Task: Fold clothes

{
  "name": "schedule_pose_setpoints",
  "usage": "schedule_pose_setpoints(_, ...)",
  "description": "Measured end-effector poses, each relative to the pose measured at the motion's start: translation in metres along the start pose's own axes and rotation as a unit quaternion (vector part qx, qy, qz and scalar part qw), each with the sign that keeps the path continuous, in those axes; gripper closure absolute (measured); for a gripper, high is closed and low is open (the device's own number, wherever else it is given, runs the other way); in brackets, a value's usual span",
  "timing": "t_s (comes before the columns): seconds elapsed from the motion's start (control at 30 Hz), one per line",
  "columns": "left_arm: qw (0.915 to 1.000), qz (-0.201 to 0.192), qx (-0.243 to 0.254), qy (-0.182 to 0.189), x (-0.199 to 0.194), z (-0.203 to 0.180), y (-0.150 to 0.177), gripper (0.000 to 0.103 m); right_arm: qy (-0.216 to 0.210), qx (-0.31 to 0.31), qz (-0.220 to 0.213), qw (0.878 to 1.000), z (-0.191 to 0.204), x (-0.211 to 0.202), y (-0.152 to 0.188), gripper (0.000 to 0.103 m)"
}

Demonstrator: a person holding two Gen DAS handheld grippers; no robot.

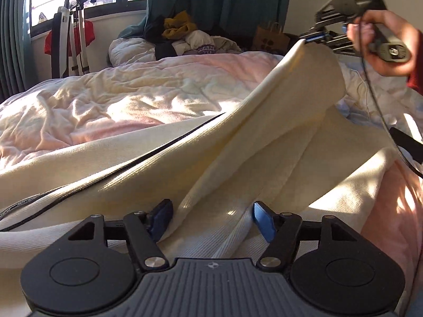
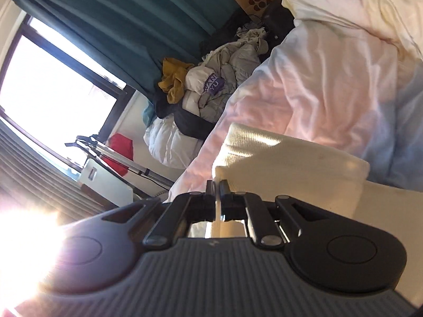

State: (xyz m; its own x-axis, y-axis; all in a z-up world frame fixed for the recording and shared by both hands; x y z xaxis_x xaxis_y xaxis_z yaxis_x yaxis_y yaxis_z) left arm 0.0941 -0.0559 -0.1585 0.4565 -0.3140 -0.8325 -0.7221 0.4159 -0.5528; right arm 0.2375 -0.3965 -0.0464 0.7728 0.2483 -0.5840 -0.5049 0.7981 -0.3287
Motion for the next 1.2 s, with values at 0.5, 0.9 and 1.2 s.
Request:
schedule_pose_setpoints(0.5,0.9993,-0.008,-0.003,0.037,0.001,0.007,-0.003,0.041,0.009,-0.039,0.013,0.999,-0.011,0.059,-0.028,0.093)
schedule_pose_setpoints(0.9,0.9986,-0.040,0.035,0.010,-0.025,-0.007,-0.002,0.046,0.063,-0.006,0.058,0.996,-0.066,0.010,0.047,0.071)
schedule_pose_setpoints(1.2,0.9965,-0.066,0.039,0.035,-0.040,-0.011,-0.006,0.045,0.087,0.011,0.029,0.996,-0.072,-0.003,0.048,0.050)
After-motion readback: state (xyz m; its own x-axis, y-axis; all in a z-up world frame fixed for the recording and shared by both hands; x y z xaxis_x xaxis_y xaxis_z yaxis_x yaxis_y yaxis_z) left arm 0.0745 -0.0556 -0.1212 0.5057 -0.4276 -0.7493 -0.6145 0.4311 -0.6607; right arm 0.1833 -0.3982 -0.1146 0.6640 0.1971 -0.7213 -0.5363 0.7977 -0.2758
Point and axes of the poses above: each gripper's, at about its wrist camera, not at the fingertips, and x roughly the way its jaws point, z to its left, y to its underside, the point moved 10 cm from there along x, roughly the way its jaws point, and after that the axes turned 15 degrees about z, right-handed, at the moved point
